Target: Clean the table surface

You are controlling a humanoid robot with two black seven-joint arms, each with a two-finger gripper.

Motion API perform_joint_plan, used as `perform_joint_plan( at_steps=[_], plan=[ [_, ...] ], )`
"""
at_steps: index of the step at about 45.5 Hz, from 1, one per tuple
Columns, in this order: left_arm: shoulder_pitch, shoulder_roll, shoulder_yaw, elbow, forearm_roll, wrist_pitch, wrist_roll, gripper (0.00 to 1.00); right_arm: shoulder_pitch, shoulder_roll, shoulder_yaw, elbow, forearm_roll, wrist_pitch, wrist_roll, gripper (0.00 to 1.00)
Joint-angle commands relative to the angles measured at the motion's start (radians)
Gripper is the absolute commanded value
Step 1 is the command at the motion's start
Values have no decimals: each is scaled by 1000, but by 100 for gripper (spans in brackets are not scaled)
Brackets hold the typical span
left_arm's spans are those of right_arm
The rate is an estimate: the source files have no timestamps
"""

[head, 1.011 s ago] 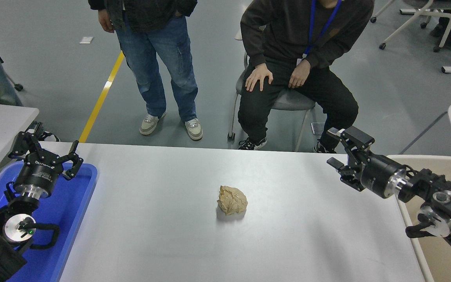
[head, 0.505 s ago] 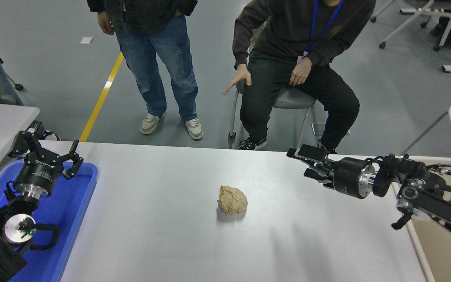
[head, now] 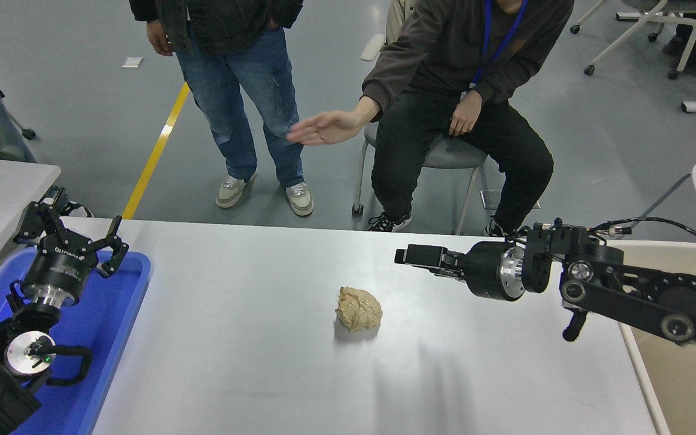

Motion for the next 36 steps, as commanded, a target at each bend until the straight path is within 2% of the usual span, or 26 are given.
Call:
perform_joint_plan(
  at_steps=[1, 10, 20, 28, 36],
  plan=[
    [0, 0, 0, 0, 0, 0, 0, 100, 77, 126, -120, -66, -90, -4, -14, 99],
    [0, 0, 0, 0, 0, 0, 0, 100, 96, 215, -201, -166, -211, -31, -11, 99],
    [0, 0, 0, 0, 0, 0, 0, 100, 97, 297, -253, -224, -236, -60, -9, 99],
    [0, 0, 0, 0, 0, 0, 0, 100, 87, 347, -316, -287, -302, -185, 1, 99],
    [0, 0, 0, 0, 0, 0, 0, 100, 78, 432, -375, -351, -303, -225, 23, 99]
  ],
)
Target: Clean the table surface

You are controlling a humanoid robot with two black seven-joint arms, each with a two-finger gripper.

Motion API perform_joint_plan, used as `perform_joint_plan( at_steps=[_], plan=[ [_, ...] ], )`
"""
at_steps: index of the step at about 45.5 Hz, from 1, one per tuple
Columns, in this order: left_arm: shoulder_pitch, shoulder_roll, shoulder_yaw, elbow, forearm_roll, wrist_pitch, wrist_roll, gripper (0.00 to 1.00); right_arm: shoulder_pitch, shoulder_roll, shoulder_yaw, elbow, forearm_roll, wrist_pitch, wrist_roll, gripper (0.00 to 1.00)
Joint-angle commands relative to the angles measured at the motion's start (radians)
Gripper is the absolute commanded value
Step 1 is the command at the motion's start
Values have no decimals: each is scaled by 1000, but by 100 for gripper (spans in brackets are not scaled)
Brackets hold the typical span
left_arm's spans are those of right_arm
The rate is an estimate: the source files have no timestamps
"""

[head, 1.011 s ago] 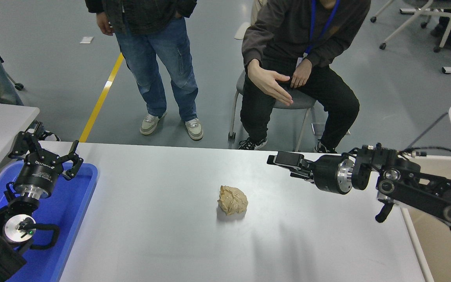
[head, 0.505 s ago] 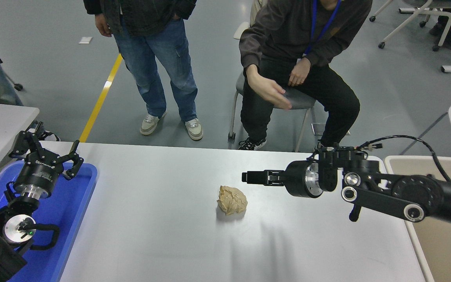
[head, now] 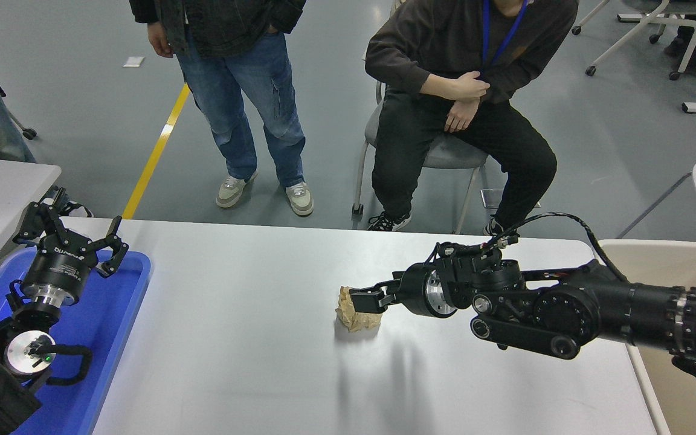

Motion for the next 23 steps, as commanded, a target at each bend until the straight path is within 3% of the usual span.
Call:
perform_joint_plan(
  at_steps=[1, 12, 23],
  plan=[
    [0, 0, 0, 0, 0, 0, 0, 100, -12, 98, -71, -74, -30, -70, 31, 99],
    [0, 0, 0, 0, 0, 0, 0, 100, -78, 156, -77, -241, -58, -136, 45, 99],
    [0, 0, 0, 0, 0, 0, 0, 100, -117, 156, -161, -286, -64, -219, 71, 99]
  ],
)
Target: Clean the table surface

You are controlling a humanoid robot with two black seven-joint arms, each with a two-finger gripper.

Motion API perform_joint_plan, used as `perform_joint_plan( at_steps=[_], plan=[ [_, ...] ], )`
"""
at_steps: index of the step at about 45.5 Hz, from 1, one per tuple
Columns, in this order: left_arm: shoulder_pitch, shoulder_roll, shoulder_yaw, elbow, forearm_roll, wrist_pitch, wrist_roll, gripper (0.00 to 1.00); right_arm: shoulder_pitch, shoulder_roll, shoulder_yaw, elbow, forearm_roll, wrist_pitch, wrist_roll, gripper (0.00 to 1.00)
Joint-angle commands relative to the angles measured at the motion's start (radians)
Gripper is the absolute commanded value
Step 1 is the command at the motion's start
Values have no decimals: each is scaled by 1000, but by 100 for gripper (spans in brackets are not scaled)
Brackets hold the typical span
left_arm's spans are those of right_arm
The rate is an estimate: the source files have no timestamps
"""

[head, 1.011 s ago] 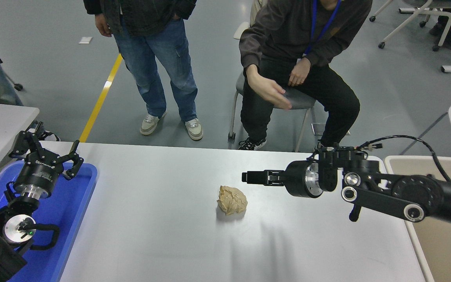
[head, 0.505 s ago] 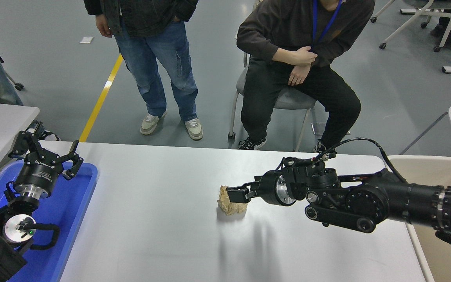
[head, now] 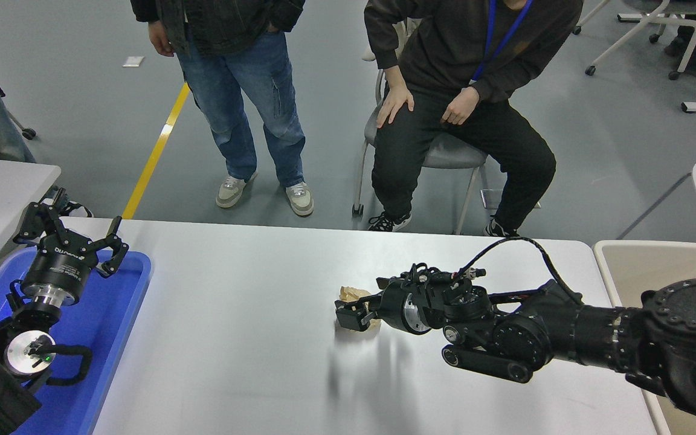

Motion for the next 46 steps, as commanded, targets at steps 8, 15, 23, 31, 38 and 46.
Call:
perform_joint_plan(
  at_steps=[8, 15, 23, 31, 38, 46],
  plan=[
    [0, 0, 0, 0, 0, 0, 0, 100, -53, 19, -67, -68, -10, -86, 41, 99],
    [0, 0, 0, 0, 0, 0, 0, 100, -58, 19, -56, -71, 4, -84, 47, 99],
    [0, 0, 0, 0, 0, 0, 0, 100, -70, 19, -56, -80, 4, -86, 56, 99],
    [0, 0, 0, 0, 0, 0, 0, 100, -75, 19, -55, -80, 5, -86, 56, 99],
    [0, 0, 0, 0, 0, 0, 0, 100, -75, 19, -43, -68, 5, -104, 67, 98],
    [0, 0, 0, 0, 0, 0, 0, 100, -75, 19, -30, -64, 5, -133, 114, 98]
  ],
)
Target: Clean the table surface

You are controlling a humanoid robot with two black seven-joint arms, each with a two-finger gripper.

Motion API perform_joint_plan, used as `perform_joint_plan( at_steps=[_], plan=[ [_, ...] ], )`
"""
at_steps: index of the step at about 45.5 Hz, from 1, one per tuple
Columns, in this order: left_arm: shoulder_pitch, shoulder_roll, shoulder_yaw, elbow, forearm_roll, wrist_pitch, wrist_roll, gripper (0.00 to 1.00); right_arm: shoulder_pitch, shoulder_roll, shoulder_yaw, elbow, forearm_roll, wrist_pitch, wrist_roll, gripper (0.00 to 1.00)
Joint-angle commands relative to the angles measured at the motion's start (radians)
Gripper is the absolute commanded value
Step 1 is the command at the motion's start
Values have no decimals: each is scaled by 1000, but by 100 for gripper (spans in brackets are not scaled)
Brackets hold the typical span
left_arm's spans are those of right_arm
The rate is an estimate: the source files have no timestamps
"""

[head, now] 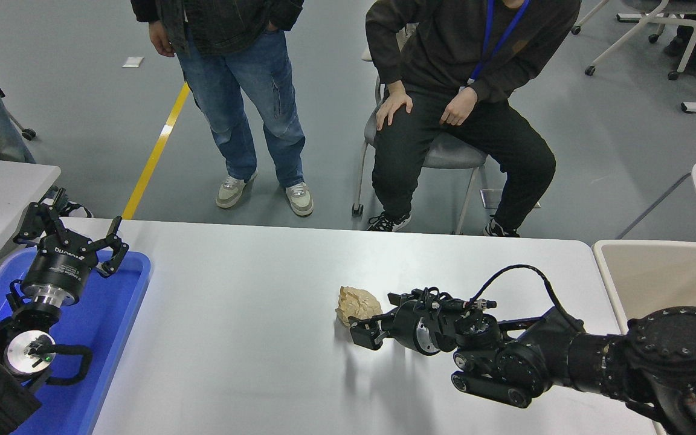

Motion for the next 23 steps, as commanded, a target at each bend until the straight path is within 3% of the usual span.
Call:
perform_joint_plan(
  at_steps=[1, 23],
  plan=[
    [0, 0, 0, 0, 0, 0, 0, 100, -2, 0, 15, 7, -1, -36, 41, 98],
    [0, 0, 0, 0, 0, 0, 0, 100, -5, 0, 15, 1, -13, -42, 52, 94]
  ],
)
